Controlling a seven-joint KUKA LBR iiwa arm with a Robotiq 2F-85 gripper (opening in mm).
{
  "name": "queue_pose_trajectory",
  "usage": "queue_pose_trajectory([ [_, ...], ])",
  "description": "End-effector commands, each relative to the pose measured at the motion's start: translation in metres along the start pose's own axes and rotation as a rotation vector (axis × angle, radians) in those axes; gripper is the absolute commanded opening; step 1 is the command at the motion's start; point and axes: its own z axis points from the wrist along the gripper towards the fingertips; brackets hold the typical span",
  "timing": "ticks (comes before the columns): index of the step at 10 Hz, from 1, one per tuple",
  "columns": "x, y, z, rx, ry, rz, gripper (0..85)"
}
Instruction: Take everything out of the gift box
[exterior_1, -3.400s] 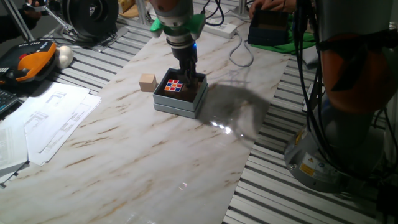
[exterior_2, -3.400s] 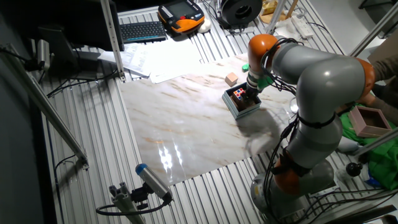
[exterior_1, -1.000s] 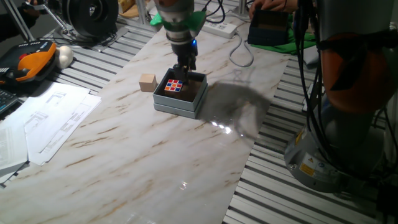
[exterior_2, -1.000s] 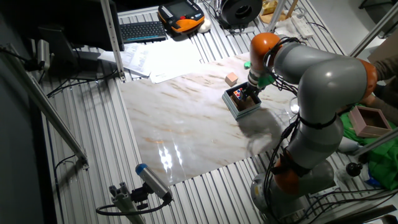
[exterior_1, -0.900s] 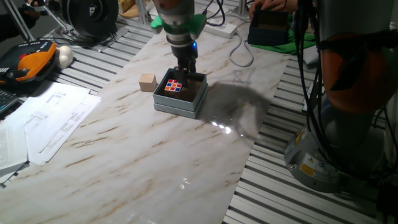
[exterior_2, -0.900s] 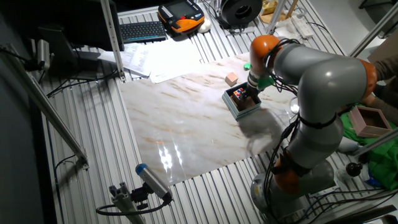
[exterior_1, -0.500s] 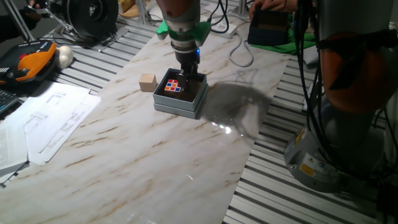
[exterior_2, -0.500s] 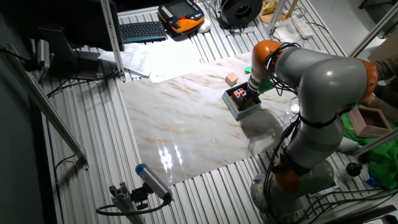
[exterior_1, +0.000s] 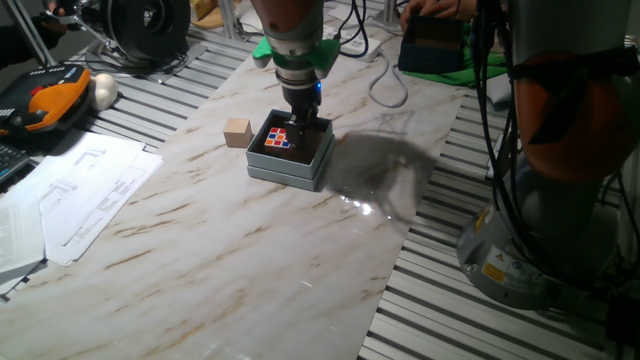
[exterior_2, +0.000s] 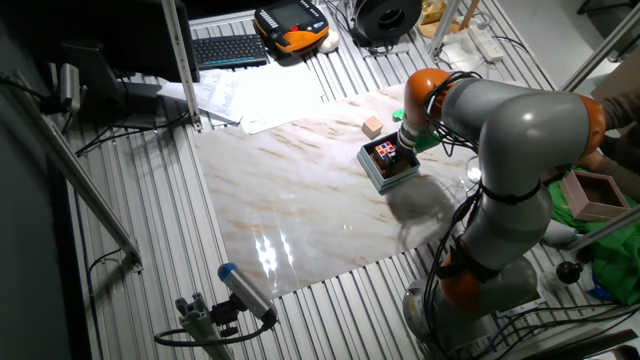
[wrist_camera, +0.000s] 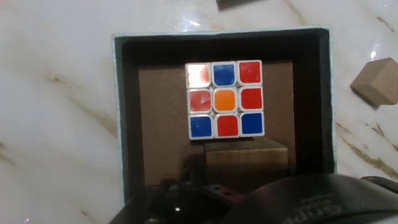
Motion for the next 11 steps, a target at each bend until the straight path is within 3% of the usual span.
queue_pose_trajectory([
  [1,0.000,0.000,0.000,0.000,-0.001,-0.001,68.0],
  [3,0.000,0.000,0.002,0.003,-0.002,-0.021,68.0],
  [4,0.000,0.001,0.004,0.002,-0.005,-0.051,51.0],
  [5,0.000,0.000,0.003,0.020,-0.008,-0.093,17.0],
  [6,0.000,-0.001,-0.001,0.015,0.013,-0.122,0.0],
  [9,0.001,-0.013,-0.036,0.004,0.061,-0.131,0.0],
  [11,-0.002,-0.028,-0.063,-0.024,0.090,-0.120,0.0],
])
